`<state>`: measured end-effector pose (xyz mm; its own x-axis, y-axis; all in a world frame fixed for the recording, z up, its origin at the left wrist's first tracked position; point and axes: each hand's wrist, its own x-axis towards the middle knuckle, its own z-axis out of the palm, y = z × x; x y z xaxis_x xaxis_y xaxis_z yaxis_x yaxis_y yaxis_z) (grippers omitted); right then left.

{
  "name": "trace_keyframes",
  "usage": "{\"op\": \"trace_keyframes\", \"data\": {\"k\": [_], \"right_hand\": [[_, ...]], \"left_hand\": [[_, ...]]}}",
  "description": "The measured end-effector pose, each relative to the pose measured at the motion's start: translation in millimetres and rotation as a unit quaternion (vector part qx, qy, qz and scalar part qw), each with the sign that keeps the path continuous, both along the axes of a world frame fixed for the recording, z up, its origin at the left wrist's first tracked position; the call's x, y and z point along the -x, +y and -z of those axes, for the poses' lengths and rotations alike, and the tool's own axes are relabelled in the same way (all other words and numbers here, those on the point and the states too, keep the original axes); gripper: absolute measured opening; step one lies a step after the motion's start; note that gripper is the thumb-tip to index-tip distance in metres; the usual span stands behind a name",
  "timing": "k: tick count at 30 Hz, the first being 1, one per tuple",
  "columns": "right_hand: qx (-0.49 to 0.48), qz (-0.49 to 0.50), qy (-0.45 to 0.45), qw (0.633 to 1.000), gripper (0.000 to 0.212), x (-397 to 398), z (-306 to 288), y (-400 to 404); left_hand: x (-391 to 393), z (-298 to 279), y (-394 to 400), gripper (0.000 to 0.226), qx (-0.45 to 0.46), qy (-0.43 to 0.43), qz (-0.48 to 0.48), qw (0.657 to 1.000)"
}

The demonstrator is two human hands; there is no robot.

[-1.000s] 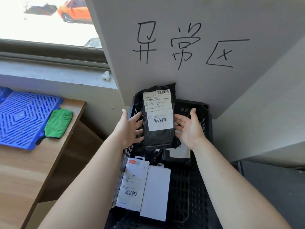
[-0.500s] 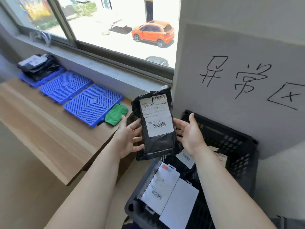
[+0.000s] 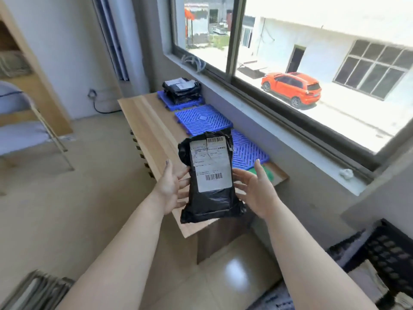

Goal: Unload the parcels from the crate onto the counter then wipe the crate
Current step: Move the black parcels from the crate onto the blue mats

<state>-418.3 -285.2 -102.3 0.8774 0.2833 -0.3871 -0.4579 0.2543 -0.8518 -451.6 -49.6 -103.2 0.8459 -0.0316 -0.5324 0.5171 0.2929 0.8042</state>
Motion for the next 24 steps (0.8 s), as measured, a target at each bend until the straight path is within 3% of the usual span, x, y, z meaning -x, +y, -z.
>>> {"op": "trace_keyframes", "data": {"k": [12, 18, 24], "right_hand": [[-0.019, -0.111, 0.019, 0.993, 0.077, -63, 4, 337], [0.061, -0.150, 0.012, 0.987, 0.071, -95, 10, 450], [-0.019, -0.166, 0.024, 0.986, 0.075, -158, 21, 505]], "left_hand": [[-15, -6, 333, 0.083, 0.017, -0.019, -0.083, 0.996], [-41, 6, 412, 0.084, 0.040, -0.016, -0.137, 0.990], [-100, 16, 467, 0.077, 0.040, -0.005, -0.200, 0.979]]}}
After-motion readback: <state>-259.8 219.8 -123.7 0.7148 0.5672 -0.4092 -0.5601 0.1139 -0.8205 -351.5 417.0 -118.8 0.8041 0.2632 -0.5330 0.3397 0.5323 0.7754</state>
